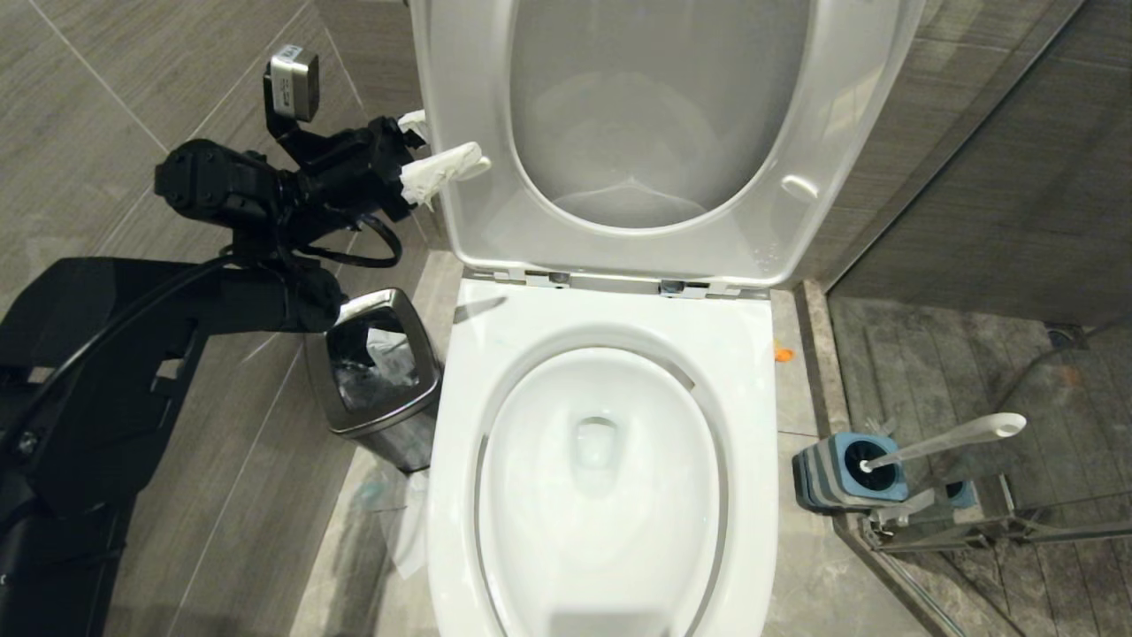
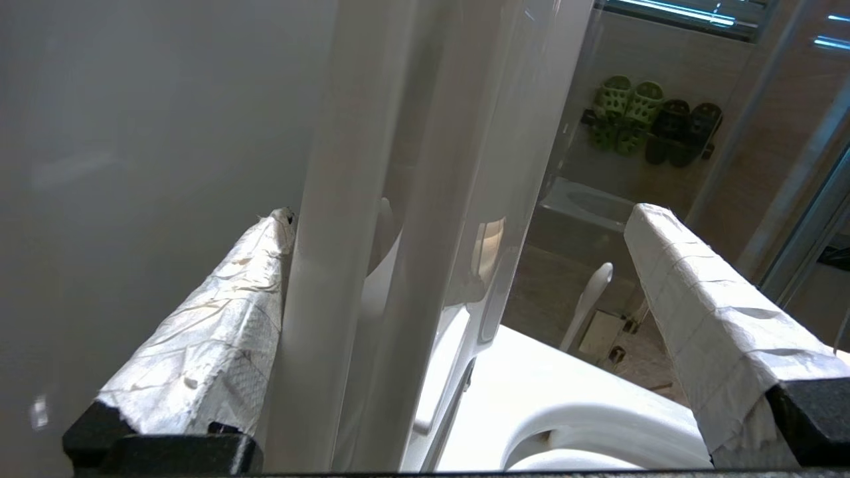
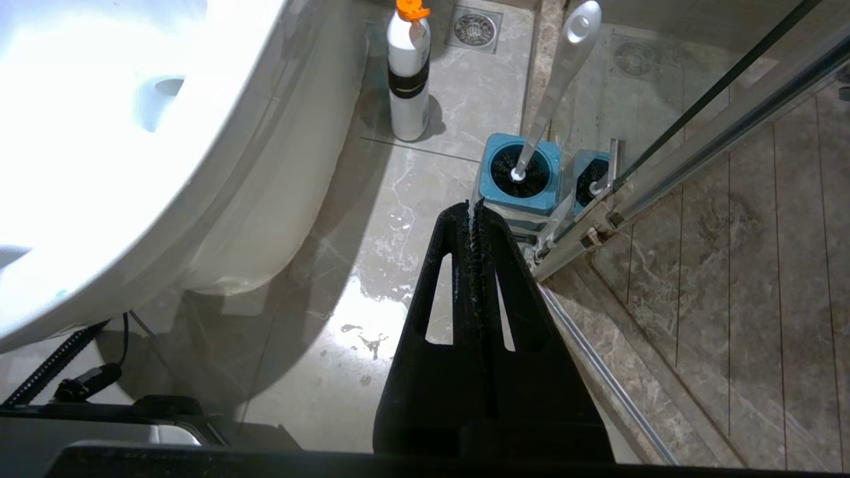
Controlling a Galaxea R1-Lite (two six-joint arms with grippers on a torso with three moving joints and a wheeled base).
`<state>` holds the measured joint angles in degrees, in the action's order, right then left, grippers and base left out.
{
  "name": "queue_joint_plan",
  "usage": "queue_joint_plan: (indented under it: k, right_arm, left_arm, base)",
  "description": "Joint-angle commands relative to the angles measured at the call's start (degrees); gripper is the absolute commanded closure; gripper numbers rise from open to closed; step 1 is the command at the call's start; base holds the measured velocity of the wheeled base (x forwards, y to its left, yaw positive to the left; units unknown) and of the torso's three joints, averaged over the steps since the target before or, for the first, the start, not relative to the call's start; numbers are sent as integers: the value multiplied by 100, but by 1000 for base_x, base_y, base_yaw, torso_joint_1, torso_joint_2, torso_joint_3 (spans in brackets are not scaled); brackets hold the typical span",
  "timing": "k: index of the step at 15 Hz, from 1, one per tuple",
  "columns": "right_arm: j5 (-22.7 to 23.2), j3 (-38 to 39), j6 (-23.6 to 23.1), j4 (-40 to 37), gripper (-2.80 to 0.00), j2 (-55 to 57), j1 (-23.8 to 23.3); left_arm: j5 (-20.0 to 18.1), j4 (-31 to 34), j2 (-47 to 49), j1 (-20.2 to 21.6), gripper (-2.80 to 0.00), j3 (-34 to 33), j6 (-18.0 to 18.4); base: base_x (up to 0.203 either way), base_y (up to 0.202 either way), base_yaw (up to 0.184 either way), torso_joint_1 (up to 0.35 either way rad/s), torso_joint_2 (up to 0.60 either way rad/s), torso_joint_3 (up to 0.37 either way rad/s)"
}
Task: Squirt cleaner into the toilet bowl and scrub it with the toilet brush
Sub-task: Close the toilet lid
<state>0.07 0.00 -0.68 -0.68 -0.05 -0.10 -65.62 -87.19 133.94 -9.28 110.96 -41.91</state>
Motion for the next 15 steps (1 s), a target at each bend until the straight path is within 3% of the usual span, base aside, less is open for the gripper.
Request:
queue_joint_plan:
  k: [1,10,15]
  right_arm:
    - [1,0,-2,-2,0,5,1]
    - [1,0,-2,6,0,5,1]
    - [1,0,-2,-2,0,5,1]
  left_arm:
    - [-47,-48,-123,67,-280,-13,-45]
    - [-276,-48,-96,-73,-280,-400,-74]
    - [-258,-48,-131,-109,-280,-365,-292]
  base:
    - [0,0,0,0,0,0]
    - [0,0,0,0,0,0]
    - [0,0,0,0,0,0]
